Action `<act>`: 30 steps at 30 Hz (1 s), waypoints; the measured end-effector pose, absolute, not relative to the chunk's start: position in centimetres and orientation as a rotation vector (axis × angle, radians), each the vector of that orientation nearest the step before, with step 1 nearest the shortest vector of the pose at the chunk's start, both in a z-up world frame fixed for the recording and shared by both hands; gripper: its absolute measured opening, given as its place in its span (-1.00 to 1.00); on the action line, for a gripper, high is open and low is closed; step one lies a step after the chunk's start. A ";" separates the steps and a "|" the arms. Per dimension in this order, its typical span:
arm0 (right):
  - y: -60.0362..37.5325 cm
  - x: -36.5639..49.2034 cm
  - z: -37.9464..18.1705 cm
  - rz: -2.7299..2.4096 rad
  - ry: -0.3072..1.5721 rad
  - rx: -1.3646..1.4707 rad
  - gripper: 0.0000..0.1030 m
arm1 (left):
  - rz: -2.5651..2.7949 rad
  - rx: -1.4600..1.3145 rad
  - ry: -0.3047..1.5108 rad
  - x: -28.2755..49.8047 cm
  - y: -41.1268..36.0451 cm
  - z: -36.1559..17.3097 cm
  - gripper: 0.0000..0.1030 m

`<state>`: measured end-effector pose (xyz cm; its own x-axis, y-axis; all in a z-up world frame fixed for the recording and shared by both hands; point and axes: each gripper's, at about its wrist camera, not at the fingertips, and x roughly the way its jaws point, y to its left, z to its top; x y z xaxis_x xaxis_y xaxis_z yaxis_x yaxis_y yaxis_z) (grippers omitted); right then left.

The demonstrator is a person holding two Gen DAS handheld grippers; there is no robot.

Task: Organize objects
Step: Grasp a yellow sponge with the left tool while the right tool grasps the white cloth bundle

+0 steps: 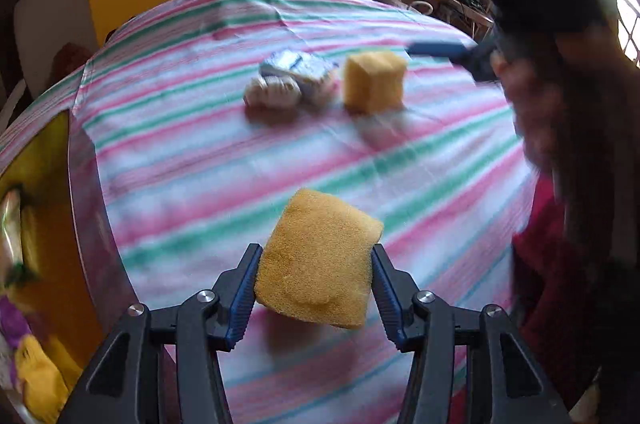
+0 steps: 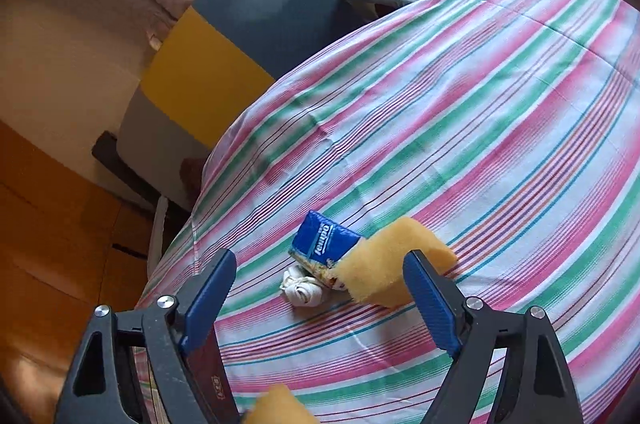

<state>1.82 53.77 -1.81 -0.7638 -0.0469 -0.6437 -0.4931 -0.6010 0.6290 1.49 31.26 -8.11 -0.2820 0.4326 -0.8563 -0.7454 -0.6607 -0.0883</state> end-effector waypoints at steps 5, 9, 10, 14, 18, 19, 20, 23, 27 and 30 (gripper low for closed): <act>52.0 0.6 -1.8 2.497 1.141 -1.020 0.32 | 2.062 -1.041 0.515 3.6 31.1 -9.0 0.04; 49.5 -1.1 -2.4 2.570 0.981 -1.182 -0.05 | 2.021 -1.050 0.417 2.1 30.3 -9.7 0.04; 48.7 -1.6 -2.5 2.589 0.925 -1.230 -0.14 | 2.016 -1.050 0.403 2.0 30.1 -9.8 0.04; 45.4 -3.9 -3.1 2.654 0.621 -1.410 -0.28 | 2.021 -1.017 0.413 2.7 30.4 -9.7 0.04; 41.7 -6.2 -3.6 2.695 0.167 -1.538 -0.28 | 2.022 -1.004 0.410 2.8 30.4 -9.7 0.04; 41.2 -6.8 -3.9 2.689 0.072 -1.556 -0.28 | 2.022 -1.004 0.407 2.7 30.4 -9.7 0.04; 40.7 -7.4 -4.1 2.684 -0.007 -1.575 -0.28 | 2.022 -1.006 0.403 2.7 30.4 -9.7 0.04; 40.3 -9.3 -5.3 2.655 -0.176 -1.621 -0.28 | 2.021 -1.010 0.395 2.5 30.4 -9.7 0.04; 40.8 -11.7 -7.6 2.570 -0.303 -1.676 -0.31 | 2.022 -1.014 0.388 2.5 30.3 -9.7 0.04; 41.5 -12.2 -8.2 2.552 -0.270 -1.693 -0.46 | 2.022 -1.012 0.384 2.3 30.4 -9.8 0.05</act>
